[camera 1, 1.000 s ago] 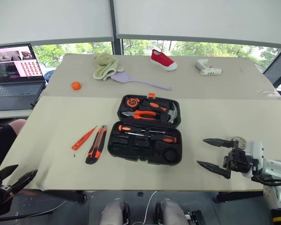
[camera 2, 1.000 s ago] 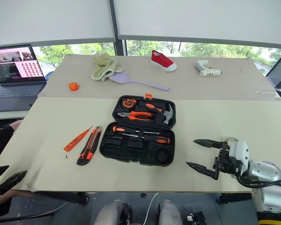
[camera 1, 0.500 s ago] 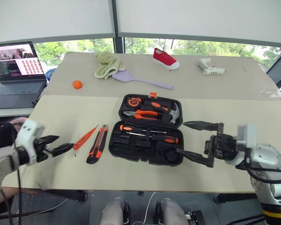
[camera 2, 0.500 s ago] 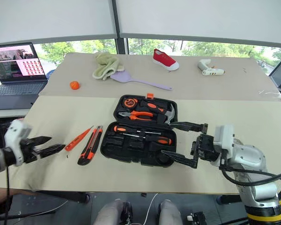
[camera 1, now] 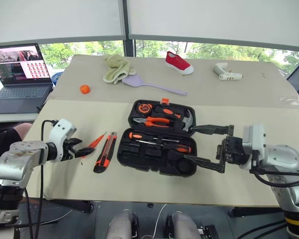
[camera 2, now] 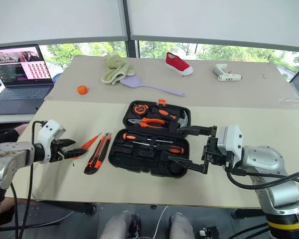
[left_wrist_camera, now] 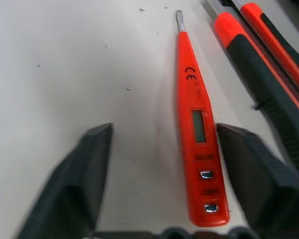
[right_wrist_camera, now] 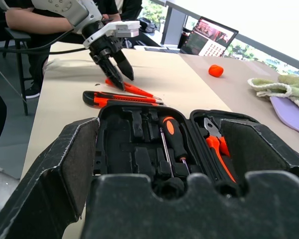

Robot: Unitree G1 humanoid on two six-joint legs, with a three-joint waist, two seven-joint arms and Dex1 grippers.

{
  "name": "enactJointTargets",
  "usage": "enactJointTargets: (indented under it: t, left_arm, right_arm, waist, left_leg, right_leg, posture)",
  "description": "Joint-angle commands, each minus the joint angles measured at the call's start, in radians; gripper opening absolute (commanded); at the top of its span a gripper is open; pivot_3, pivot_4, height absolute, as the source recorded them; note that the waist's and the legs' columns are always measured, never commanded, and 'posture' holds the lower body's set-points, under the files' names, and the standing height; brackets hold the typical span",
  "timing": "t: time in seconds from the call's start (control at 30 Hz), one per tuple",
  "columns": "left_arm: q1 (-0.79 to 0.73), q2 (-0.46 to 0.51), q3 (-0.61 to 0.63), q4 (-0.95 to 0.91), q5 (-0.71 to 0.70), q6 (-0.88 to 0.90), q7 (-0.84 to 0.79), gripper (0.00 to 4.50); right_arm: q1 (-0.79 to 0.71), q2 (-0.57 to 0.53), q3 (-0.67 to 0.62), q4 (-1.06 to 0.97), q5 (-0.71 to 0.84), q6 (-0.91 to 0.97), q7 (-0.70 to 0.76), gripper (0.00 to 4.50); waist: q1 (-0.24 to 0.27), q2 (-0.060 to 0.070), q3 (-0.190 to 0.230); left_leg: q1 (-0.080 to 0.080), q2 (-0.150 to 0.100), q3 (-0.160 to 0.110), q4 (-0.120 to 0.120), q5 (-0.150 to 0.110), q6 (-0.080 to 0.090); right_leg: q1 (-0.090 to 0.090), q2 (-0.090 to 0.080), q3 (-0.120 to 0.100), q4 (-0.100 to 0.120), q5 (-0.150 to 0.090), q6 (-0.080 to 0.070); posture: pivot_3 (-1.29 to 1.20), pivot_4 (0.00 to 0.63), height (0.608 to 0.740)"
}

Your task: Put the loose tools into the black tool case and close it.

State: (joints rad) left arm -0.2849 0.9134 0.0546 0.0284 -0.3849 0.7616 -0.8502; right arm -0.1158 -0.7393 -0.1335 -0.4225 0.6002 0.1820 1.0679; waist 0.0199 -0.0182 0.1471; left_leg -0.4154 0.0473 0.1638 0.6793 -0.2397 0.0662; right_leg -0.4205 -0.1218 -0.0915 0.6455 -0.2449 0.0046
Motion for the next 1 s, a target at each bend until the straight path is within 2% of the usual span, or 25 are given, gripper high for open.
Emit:
enactJointTargets:
  t: [0.03,0.13,0.17,0.33,0.5,0.6,0.7,0.77,0.83,1.0]
  left_arm:
    - [0.023,-0.018,-0.028,0.002,0.013,-0.022,-0.033,1.90]
    - [0.036,-0.021,0.003,0.025,0.023,-0.068,-0.032,0.82]
    - [0.034,-0.026,0.030,0.036,0.029,-0.136,-0.034,0.43]
    - [0.020,-0.007,0.128,0.041,-0.006,-0.328,-0.144,0.44]
    - [-0.035,0.010,0.082,-0.028,-0.040,-0.459,-0.348,0.44]
    - [-0.152,-0.012,-0.083,-0.106,0.021,-0.471,-0.448,0.44]
    - [-0.277,-0.053,-0.235,-0.136,0.095,-0.426,-0.480,0.44]
    - [-0.358,-0.103,-0.316,-0.120,0.135,-0.397,-0.485,0.44]
    - [-0.409,-0.134,-0.394,-0.071,0.208,-0.455,-0.513,0.44]
    - [-0.462,-0.180,-0.461,0.050,0.304,-0.558,-0.517,0.44]
  right_arm:
    - [0.005,-0.006,-0.016,-0.033,0.002,-0.007,-0.001,4.50]
    - [0.010,-0.009,-0.010,-0.036,0.008,0.003,0.004,4.50]
    - [0.014,-0.010,-0.011,-0.035,0.009,0.005,0.004,4.50]
    - [0.062,-0.027,-0.059,-0.035,0.032,0.023,0.003,4.50]
    - [0.115,-0.056,-0.126,-0.029,0.035,0.034,-0.001,4.50]
    - [0.135,-0.079,-0.169,-0.018,0.023,0.046,-0.011,4.50]
    - [0.148,-0.096,-0.181,-0.022,0.023,0.061,-0.010,4.50]
    - [0.147,-0.101,-0.178,-0.037,0.027,0.080,-0.021,4.50]
    - [0.142,-0.096,-0.164,-0.060,0.029,0.095,-0.035,4.50]
    - [0.161,-0.087,-0.150,-0.103,0.037,0.123,-0.050,4.50]
  waist:
    - [-0.001,0.000,0.000]
    - [-0.003,0.000,0.000]
    - [-0.004,0.000,0.000]
    - [-0.005,-0.006,0.003]
    - [-0.003,-0.006,0.004]
    - [0.003,-0.006,0.004]
    - [0.004,-0.006,0.004]
    - [0.004,-0.007,0.004]
    - [0.003,-0.007,0.004]
    - [-0.011,-0.007,0.004]
  left_leg:
    - [0.000,0.000,0.000,0.000,0.000,0.000]
    - [0.000,0.000,0.000,0.000,0.000,0.000]
    - [0.000,0.000,0.000,0.000,0.000,0.001]
    - [-0.001,0.001,0.000,0.000,0.000,0.000]
    - [-0.002,0.000,0.000,0.000,0.000,0.001]
    - [-0.002,0.000,0.000,0.001,0.000,0.001]
    - [-0.002,-0.001,0.000,0.001,0.000,0.001]
    - [-0.002,-0.001,0.000,0.002,0.000,0.002]
    - [-0.004,-0.001,0.000,0.004,0.001,0.003]
    - [-0.005,0.002,0.000,0.005,0.002,0.001]
  right_leg:
    - [0.000,0.000,0.000,0.000,0.000,0.000]
    - [0.000,0.000,0.000,0.000,0.000,0.000]
    - [0.000,0.000,0.000,0.000,0.000,0.000]
    - [-0.001,0.001,-0.001,0.000,0.000,0.000]
    - [-0.001,-0.001,-0.001,-0.001,0.000,0.000]
    - [0.000,-0.001,-0.002,-0.001,0.000,0.000]
    - [0.000,0.000,-0.001,-0.001,0.000,0.001]
    - [0.001,0.002,-0.001,-0.001,0.000,0.001]
    - [0.000,0.004,0.000,0.000,0.000,0.002]
    - [-0.002,0.009,0.002,0.000,0.000,0.002]
  posture:
    - [0.00,0.150,0.740]
    - [0.00,0.150,0.740]
    - [0.00,0.150,0.740]
    - [0.00,0.150,0.740]
    - [0.00,0.150,0.740]
    - [0.00,0.150,0.740]
    - [0.00,0.150,0.740]
    - [0.00,0.150,0.740]
    - [0.00,0.150,0.740]
    - [0.00,0.150,0.740]
